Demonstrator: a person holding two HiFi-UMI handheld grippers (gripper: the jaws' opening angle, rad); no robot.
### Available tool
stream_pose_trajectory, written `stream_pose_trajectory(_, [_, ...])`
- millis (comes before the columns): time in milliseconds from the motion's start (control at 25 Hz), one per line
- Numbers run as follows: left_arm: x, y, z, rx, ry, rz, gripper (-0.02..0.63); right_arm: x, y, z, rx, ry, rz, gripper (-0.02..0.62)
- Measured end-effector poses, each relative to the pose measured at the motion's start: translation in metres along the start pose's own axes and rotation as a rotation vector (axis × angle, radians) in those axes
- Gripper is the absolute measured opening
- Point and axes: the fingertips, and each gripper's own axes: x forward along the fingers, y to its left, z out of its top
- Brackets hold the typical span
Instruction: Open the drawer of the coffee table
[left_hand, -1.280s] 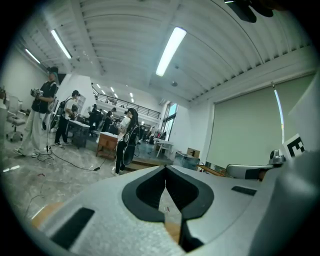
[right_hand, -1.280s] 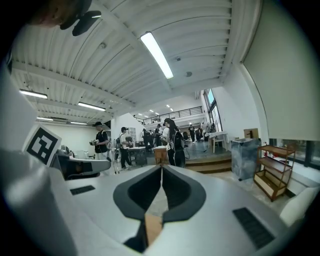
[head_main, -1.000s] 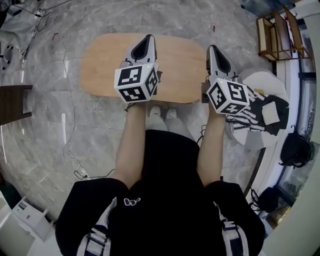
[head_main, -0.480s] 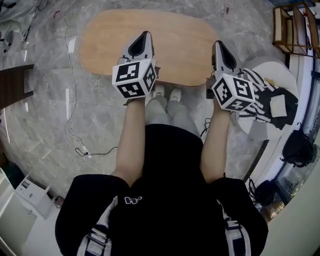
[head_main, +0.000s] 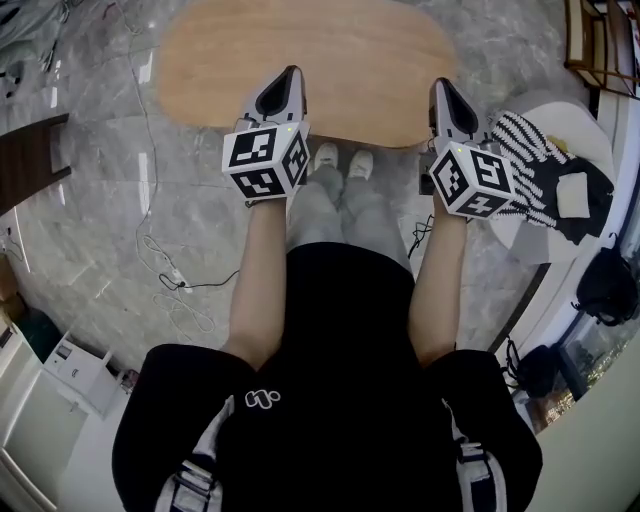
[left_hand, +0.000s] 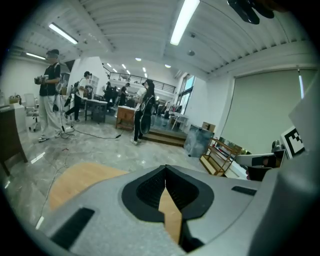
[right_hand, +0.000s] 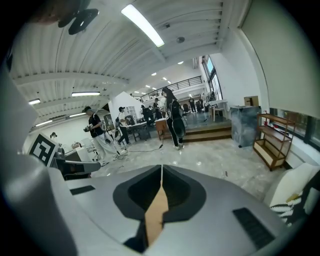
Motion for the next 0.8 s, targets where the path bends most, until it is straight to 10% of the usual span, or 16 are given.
stream_pose_trajectory(800, [-0.005, 0.025, -0.169, -0.033, 0.269, -0.003, 0.009, 0.003, -0.009, -0.160, -0.046, 0.269, -0.004, 0.012])
